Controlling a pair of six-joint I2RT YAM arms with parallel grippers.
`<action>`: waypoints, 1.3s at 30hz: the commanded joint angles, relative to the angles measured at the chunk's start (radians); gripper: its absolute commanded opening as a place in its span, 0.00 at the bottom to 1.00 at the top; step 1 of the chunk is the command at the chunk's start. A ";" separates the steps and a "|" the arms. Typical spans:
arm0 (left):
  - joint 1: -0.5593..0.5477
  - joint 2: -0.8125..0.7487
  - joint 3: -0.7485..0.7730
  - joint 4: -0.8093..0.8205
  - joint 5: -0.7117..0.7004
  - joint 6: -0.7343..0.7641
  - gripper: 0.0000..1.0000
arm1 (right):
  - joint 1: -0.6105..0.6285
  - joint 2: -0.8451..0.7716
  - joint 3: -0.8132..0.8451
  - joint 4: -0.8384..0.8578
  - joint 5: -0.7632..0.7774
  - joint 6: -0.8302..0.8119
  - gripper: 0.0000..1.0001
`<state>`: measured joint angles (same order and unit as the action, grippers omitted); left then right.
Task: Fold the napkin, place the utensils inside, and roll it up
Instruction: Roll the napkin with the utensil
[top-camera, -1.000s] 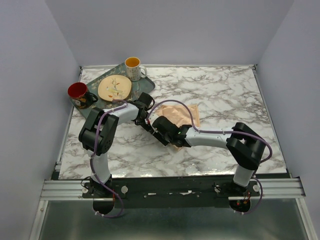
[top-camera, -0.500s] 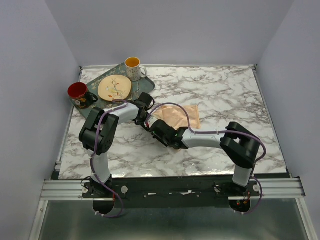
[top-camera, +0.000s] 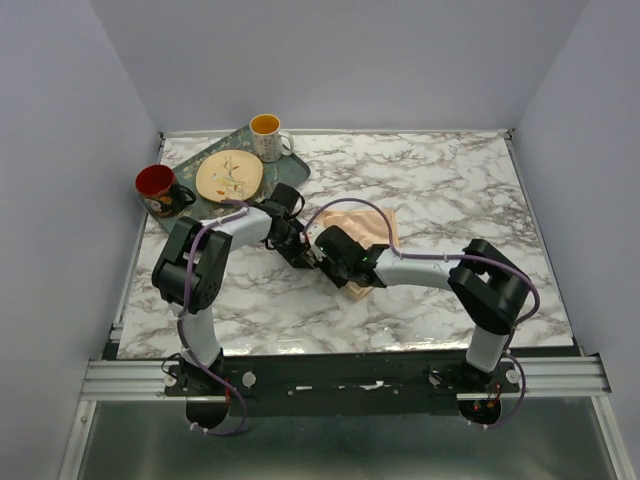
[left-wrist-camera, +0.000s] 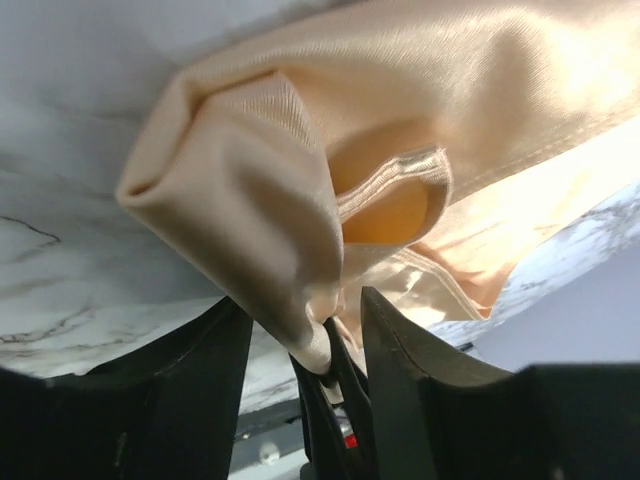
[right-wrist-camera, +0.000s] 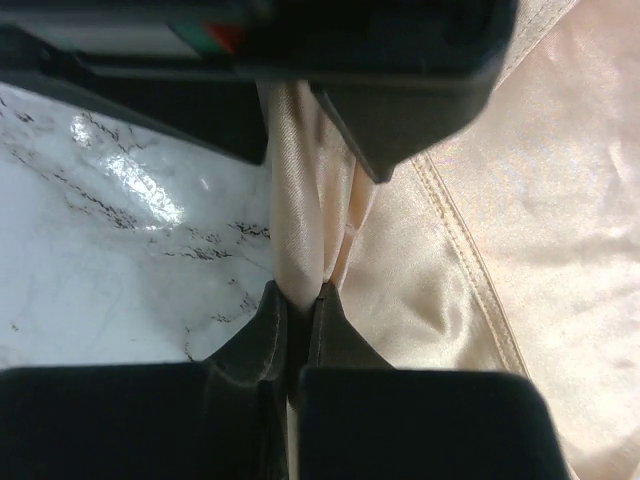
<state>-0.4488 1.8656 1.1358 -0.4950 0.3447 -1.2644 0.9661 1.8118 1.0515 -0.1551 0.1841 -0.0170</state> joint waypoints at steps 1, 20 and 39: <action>0.054 -0.040 -0.048 0.052 -0.004 0.080 0.64 | -0.046 -0.012 -0.050 0.026 -0.214 0.014 0.01; 0.186 -0.282 -0.037 -0.011 -0.053 0.378 0.97 | -0.256 0.076 -0.047 0.083 -0.817 0.172 0.01; 0.067 -0.344 -0.360 0.341 0.033 0.109 0.80 | -0.375 0.234 -0.165 0.290 -1.083 0.377 0.01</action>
<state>-0.3752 1.5169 0.8043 -0.3283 0.3527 -1.0485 0.5968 1.9797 0.9470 0.1593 -0.9081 0.3431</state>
